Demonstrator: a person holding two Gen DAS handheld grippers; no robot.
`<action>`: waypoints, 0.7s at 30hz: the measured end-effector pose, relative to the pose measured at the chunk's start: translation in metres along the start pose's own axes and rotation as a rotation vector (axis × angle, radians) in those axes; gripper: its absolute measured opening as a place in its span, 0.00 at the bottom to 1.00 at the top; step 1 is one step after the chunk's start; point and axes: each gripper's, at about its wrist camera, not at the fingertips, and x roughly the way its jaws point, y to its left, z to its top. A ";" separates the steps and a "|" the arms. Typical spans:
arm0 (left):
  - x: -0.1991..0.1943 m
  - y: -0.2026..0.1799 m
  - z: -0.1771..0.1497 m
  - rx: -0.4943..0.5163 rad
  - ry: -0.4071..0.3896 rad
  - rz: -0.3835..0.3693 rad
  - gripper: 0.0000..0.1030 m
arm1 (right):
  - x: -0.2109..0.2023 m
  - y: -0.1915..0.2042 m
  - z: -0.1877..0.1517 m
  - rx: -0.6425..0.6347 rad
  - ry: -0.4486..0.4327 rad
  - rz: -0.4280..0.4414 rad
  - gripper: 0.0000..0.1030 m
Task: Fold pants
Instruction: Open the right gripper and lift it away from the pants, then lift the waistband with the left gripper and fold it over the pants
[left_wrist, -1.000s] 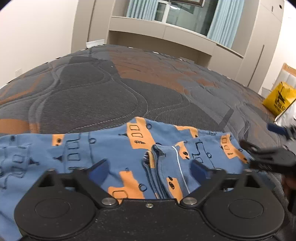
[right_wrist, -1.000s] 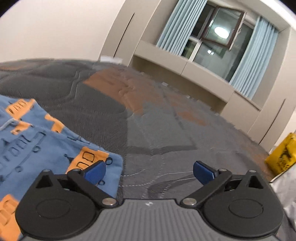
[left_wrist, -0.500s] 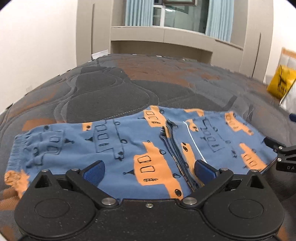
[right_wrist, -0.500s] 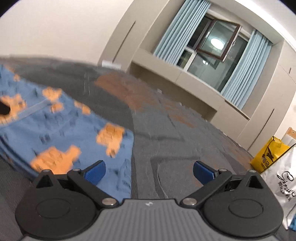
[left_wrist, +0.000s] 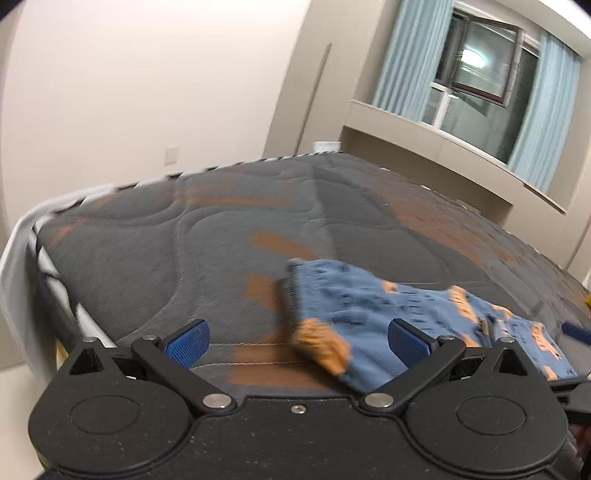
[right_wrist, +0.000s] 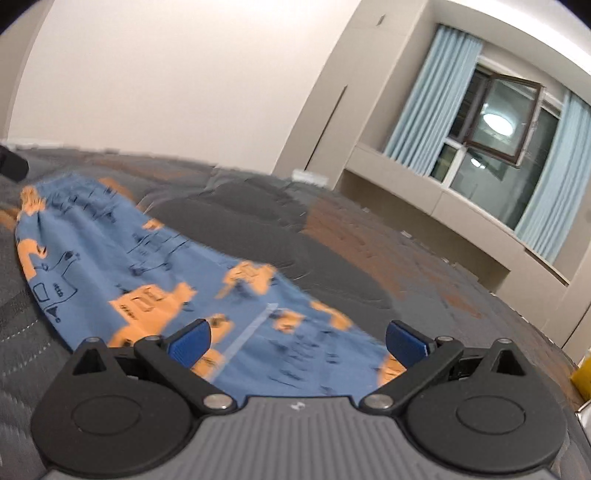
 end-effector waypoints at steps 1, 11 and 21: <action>0.003 0.006 -0.001 -0.013 0.005 -0.006 0.99 | 0.007 0.008 0.000 -0.008 0.020 -0.006 1.00; 0.039 0.003 -0.007 -0.057 0.041 -0.098 0.99 | 0.012 0.019 -0.002 0.007 0.012 -0.069 1.00; 0.043 0.001 -0.008 -0.087 0.033 -0.114 0.99 | 0.013 0.024 -0.004 -0.013 0.000 -0.086 1.00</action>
